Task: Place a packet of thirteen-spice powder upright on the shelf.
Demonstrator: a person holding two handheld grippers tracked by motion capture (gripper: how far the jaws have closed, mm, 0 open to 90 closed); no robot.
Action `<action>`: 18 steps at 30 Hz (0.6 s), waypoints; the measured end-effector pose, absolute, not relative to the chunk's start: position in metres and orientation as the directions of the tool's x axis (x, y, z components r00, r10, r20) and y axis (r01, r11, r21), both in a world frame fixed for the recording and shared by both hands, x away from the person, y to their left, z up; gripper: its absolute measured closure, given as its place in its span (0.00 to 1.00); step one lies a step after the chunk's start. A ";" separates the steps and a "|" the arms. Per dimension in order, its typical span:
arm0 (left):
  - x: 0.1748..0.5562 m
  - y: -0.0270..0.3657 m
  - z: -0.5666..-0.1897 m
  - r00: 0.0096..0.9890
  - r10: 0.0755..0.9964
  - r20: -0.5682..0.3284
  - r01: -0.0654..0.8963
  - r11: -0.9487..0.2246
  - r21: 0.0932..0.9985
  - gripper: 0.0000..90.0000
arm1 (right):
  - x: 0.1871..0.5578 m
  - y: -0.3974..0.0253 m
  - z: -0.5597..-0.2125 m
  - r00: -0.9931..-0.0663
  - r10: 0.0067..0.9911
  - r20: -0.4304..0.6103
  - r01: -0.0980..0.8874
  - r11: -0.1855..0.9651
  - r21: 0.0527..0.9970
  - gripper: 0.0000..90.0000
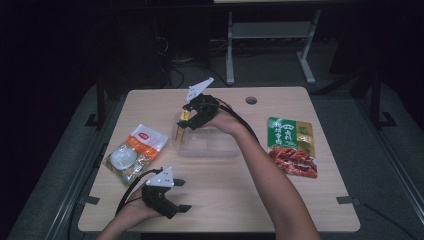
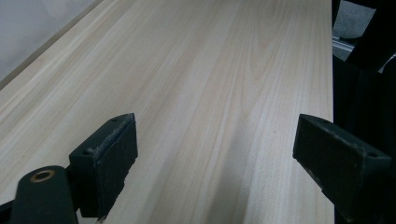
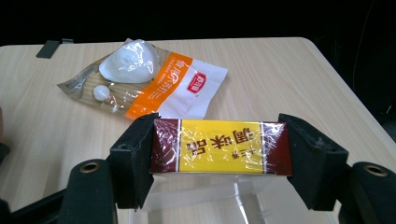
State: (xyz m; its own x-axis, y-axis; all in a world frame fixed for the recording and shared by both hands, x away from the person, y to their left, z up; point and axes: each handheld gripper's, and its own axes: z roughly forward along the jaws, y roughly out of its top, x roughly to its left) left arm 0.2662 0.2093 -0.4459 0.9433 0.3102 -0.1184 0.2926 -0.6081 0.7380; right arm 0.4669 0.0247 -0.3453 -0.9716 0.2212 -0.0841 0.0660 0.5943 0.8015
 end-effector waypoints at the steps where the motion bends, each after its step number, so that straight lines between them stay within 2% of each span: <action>1: 0.266 0.209 -0.446 0.943 0.310 -0.119 0.293 -0.607 0.738 0.15 | 0.468 0.027 -0.345 -0.972 0.217 -0.089 0.060 0.599 0.799 0.35; 18: 0.266 0.208 -0.447 0.946 0.302 -0.121 0.290 -0.615 0.733 0.15 | 0.477 0.058 -0.368 -0.977 0.196 -0.084 0.067 0.658 0.750 0.34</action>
State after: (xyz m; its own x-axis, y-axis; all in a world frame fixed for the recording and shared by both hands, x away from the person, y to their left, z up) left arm 0.2658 0.2079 -0.4467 0.9457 0.3017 -0.1206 0.2897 -0.6149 0.7335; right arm 0.4767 0.0581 -0.3683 -0.9769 0.1963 -0.0844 0.0674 0.6580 0.7500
